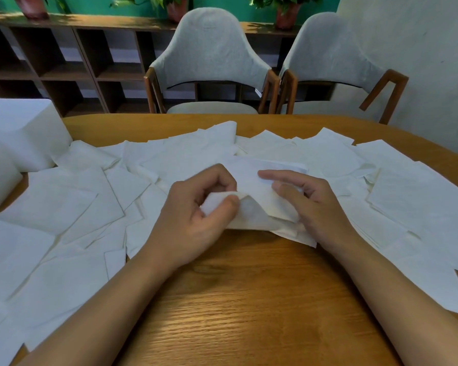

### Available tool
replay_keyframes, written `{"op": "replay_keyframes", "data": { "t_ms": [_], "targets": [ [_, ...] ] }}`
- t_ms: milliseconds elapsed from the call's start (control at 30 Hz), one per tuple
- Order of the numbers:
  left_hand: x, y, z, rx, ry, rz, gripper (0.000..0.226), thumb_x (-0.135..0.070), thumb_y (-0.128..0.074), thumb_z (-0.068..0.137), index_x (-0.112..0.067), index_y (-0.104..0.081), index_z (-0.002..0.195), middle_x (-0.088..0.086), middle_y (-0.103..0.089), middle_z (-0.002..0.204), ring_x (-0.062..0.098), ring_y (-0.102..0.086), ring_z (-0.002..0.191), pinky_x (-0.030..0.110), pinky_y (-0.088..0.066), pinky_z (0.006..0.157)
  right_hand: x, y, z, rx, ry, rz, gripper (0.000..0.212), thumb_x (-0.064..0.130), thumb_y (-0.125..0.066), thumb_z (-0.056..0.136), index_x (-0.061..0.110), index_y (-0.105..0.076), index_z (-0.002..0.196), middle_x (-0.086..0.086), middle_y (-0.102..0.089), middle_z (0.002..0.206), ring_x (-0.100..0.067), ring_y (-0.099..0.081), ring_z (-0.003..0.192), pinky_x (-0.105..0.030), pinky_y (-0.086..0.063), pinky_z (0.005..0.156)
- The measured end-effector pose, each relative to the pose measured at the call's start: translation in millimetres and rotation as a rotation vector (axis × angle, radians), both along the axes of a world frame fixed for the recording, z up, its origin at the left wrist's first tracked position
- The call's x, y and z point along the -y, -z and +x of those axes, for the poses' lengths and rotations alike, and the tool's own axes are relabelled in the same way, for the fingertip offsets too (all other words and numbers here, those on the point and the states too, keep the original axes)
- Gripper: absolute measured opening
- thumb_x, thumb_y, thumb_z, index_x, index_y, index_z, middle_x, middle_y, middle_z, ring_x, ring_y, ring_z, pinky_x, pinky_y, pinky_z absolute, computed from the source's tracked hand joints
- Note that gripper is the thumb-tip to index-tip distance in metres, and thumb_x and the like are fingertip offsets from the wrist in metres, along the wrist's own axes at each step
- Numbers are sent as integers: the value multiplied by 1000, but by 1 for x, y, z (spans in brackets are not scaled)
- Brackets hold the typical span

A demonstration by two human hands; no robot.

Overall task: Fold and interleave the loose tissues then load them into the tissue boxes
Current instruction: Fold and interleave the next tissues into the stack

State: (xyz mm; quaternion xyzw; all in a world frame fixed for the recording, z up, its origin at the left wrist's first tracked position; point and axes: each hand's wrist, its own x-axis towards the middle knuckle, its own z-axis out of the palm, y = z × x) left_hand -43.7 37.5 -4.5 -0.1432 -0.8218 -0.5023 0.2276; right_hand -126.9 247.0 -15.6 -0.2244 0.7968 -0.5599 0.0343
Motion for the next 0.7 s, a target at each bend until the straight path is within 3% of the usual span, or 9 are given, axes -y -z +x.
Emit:
{"op": "replay_keyframes", "data": {
  "t_ms": [100, 200, 300, 400, 467, 533, 600, 700],
  "targets": [
    [3, -5, -2, 59, -74, 200, 13, -35, -55, 93, -25, -58, 85, -11, -56, 76, 5, -54, 73, 13, -36, 60, -1, 0, 2, 63, -43, -71, 51, 68, -48, 87, 34, -76, 115, 18, -68, 122, -4, -58, 119, -33, -45, 101],
    [3, -2, -7, 187, -169, 318, 15, -36, -56, 99, -26, -61, 88, -10, -57, 76, 0, -54, 73, 10, -36, 58, 0, 2, 2, 155, -66, -148, 78, 89, -57, 68, 26, -75, 110, 6, -73, 109, -17, -69, 104, -28, -57, 81],
    [4, 5, -11, 295, -222, 342, 19, -31, -58, 105, -26, -64, 88, 1, -56, 77, -1, -52, 72, 16, -38, 62, 3, 2, 5, 65, 54, -62, 56, 70, -72, 72, 25, -75, 105, 8, -73, 105, -15, -68, 102, -24, -56, 72],
    [1, 3, -9, 320, -164, 336, 25, -41, -59, 103, -23, -72, 93, -3, -65, 81, -2, -59, 77, 13, -43, 66, 3, 5, 1, 61, 140, 35, 61, 70, -74, 68, 25, -75, 109, 6, -70, 113, -17, -65, 107, -35, -59, 82],
    [-1, 0, -7, 344, -125, 365, 29, -48, -68, 90, -24, -77, 105, -13, -74, 86, -3, -69, 83, 15, -52, 67, 3, 5, 2, 67, 145, 66, 64, 72, -72, 67, 25, -74, 110, 7, -68, 117, -18, -62, 110, -39, -59, 86],
    [-1, 0, -8, 383, -144, 405, 26, -39, -79, 84, -25, -78, 107, -12, -79, 94, 6, -75, 88, 25, -61, 72, 3, 4, 3, 59, 121, 44, 64, 72, -75, 69, 28, -72, 115, 9, -67, 119, -16, -61, 112, -34, -59, 83],
    [0, 4, -10, 409, -195, 419, 24, -34, -83, 84, -24, -79, 105, -8, -80, 96, 11, -77, 90, 32, -63, 76, 3, 2, 5, 28, 56, -4, 52, 60, -73, 74, 35, -69, 120, 15, -64, 122, -11, -60, 112, -25, -57, 77],
    [-1, 9, -11, 435, -218, 465, 28, -36, -84, 84, -24, -79, 109, -7, -80, 98, 14, -77, 93, 38, -63, 80, 5, 0, 8, -9, -10, -38, 54, 50, -72, 79, 48, -58, 132, 24, -52, 136, -7, -54, 118, -23, -57, 80]
  ]
}}
